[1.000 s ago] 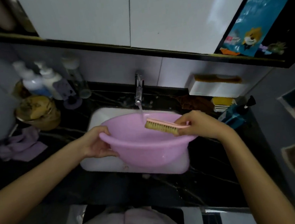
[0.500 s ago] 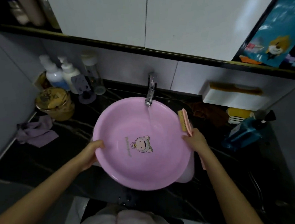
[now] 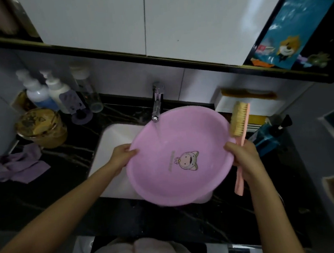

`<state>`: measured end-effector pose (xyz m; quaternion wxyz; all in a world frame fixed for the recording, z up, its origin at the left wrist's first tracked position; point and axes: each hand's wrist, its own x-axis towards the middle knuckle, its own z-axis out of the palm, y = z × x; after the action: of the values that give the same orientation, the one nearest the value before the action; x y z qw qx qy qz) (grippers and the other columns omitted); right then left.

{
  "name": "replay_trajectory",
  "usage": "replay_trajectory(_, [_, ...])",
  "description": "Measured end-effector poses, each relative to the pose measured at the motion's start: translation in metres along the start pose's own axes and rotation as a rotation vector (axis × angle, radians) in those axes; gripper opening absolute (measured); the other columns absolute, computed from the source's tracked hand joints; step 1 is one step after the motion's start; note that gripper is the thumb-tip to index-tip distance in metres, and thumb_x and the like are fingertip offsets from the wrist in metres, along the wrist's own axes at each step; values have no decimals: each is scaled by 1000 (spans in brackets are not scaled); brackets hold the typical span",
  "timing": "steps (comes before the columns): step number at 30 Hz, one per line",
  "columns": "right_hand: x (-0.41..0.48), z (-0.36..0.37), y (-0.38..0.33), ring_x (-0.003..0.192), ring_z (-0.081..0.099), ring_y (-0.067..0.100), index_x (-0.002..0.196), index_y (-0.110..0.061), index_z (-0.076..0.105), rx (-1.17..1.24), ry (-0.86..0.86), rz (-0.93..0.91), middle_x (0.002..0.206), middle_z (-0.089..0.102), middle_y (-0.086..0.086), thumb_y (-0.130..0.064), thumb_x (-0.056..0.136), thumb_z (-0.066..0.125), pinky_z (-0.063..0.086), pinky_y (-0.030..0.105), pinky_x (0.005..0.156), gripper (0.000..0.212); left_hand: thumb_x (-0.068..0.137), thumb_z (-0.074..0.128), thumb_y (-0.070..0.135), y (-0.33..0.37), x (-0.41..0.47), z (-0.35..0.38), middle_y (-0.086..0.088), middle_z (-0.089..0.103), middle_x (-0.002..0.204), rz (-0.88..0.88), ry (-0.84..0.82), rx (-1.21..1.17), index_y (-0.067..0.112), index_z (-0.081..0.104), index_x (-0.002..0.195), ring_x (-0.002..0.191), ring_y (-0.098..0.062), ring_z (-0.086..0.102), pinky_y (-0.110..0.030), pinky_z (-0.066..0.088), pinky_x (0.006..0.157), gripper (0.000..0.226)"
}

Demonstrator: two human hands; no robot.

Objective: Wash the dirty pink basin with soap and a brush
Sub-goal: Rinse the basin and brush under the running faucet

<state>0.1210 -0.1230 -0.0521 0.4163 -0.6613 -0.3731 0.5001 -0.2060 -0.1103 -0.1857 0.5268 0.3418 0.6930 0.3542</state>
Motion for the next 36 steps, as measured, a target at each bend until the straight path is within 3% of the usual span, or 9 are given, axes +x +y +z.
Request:
replay_trajectory(4, [-9, -6, -6, 73, 63, 17, 91, -15, 64, 49, 78, -96, 81, 66, 3, -3, 76, 60, 49, 24, 57, 20, 82, 70, 11, 13, 8, 15, -15, 66, 106, -12, -57, -21, 5, 60, 119, 94, -28, 62, -33, 52, 75, 38])
replay_trajectory(8, [-4, -12, 4, 64, 55, 14, 92, -10, 62, -194, 57, -133, 74, 60, 1, 1, 82, 58, 45, 13, 46, 15, 85, 66, 15, 19, 8, 9, -13, 64, 101, -17, -56, 17, 7, 61, 103, 84, -25, 60, -29, 49, 64, 21])
replay_trajectory(13, [9, -2, 33, 70, 58, 13, 107, -10, 60, -255, -16, 16, 82, 63, -1, -5, 87, 58, 43, 12, 43, 21, 91, 58, 28, 36, 5, -32, -16, 66, 96, 23, -13, 91, 4, 66, 95, 84, -28, 62, -32, 48, 73, 25])
replay_trajectory(18, [15, 33, 49, 70, 56, 11, 105, -17, 59, -345, -136, 170, 81, 61, -3, -15, 91, 55, 40, 17, 47, 14, 89, 62, 19, 63, -12, -73, -17, 66, 89, 88, 86, 46, 4, 68, 91, 74, -24, 61, -33, 47, 75, 17])
replay_trajectory(21, [21, 61, 64, 85, 58, 18, 120, -10, 58, -328, -140, 208, 98, 61, 4, -21, 90, 58, 48, 25, 64, 31, 88, 60, 13, 76, -19, -89, -17, 60, 77, 144, 129, 67, 5, 63, 74, 68, -25, 56, -32, 43, 65, 17])
replay_trajectory(24, [22, 85, 79, 88, 58, 21, 118, -5, 59, -301, 34, 196, 106, 63, 10, -26, 87, 64, 51, 35, 80, 38, 87, 61, 11, 76, -14, -96, -14, 58, 71, 170, 124, 137, 7, 59, 67, 61, -24, 53, -28, 41, 57, 20])
replay_trajectory(28, [17, 94, 80, 77, 56, 17, 115, 0, 61, -129, 219, 143, 90, 63, 6, -16, 87, 62, 45, 26, 70, 32, 84, 63, 8, 59, 7, -88, -14, 60, 80, 127, 142, 240, 3, 63, 83, 67, -22, 55, -27, 44, 61, 5])
replay_trajectory(33, [0, 69, 69, 86, 62, 22, 107, -11, 59, 216, 151, 206, 93, 64, 7, -4, 85, 59, 53, 34, 74, 23, 81, 66, 10, 38, 28, -64, -14, 59, 92, 33, -28, 344, 4, 61, 94, 77, -22, 54, -27, 42, 66, 15])
replay_trajectory(36, [-10, 48, 64, 87, 62, 25, 97, -16, 59, 257, 166, 199, 95, 64, 9, -1, 85, 56, 53, 38, 76, 20, 83, 62, 9, 56, 39, -37, -18, 55, 125, 223, -69, 555, 1, 55, 124, 111, -27, 54, -25, 40, 89, 43])
